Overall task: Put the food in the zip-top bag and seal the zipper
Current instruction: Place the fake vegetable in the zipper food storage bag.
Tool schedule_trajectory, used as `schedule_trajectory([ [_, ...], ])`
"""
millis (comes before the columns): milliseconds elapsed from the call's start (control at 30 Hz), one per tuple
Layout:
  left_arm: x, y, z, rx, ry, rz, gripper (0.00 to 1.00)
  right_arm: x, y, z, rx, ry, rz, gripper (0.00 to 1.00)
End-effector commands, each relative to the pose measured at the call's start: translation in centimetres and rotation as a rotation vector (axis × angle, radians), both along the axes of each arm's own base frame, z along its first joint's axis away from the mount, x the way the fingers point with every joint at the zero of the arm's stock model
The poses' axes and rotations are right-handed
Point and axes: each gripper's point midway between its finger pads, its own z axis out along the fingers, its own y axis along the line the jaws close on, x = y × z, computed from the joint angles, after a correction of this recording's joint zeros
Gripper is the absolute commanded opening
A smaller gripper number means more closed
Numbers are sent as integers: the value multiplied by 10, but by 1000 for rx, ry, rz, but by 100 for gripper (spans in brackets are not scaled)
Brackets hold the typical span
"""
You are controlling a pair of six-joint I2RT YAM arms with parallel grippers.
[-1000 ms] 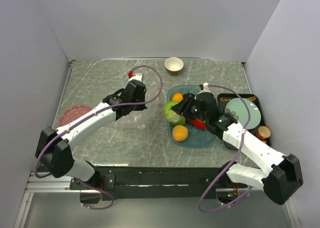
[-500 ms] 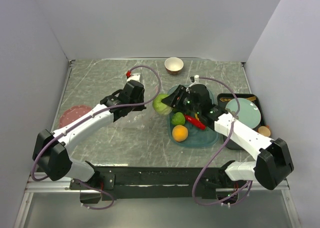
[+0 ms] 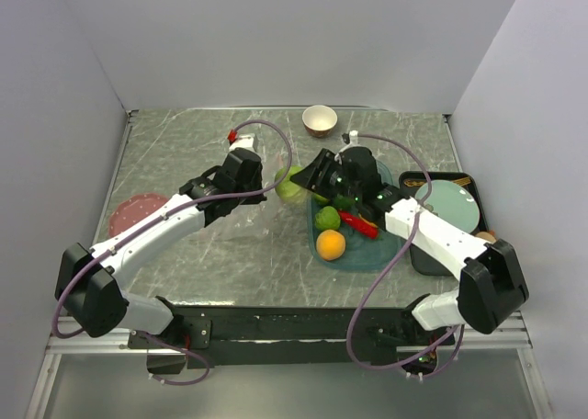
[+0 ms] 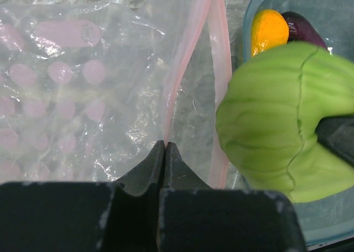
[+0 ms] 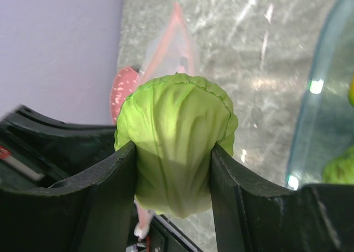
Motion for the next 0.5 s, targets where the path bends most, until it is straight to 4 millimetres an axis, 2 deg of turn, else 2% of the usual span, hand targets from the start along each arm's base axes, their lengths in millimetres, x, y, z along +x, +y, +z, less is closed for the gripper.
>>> schedule_trajectory([
  [0, 1, 2, 13, -29, -38, 11, 1, 16, 11, 49, 65, -124, 13, 0],
  [200, 1, 0, 12, -37, -29, 15, 1, 19, 13, 57, 96, -141, 4, 0],
  [467, -1, -6, 21, -72, -36, -9, 1, 16, 32, 47, 121, -118, 92, 0],
])
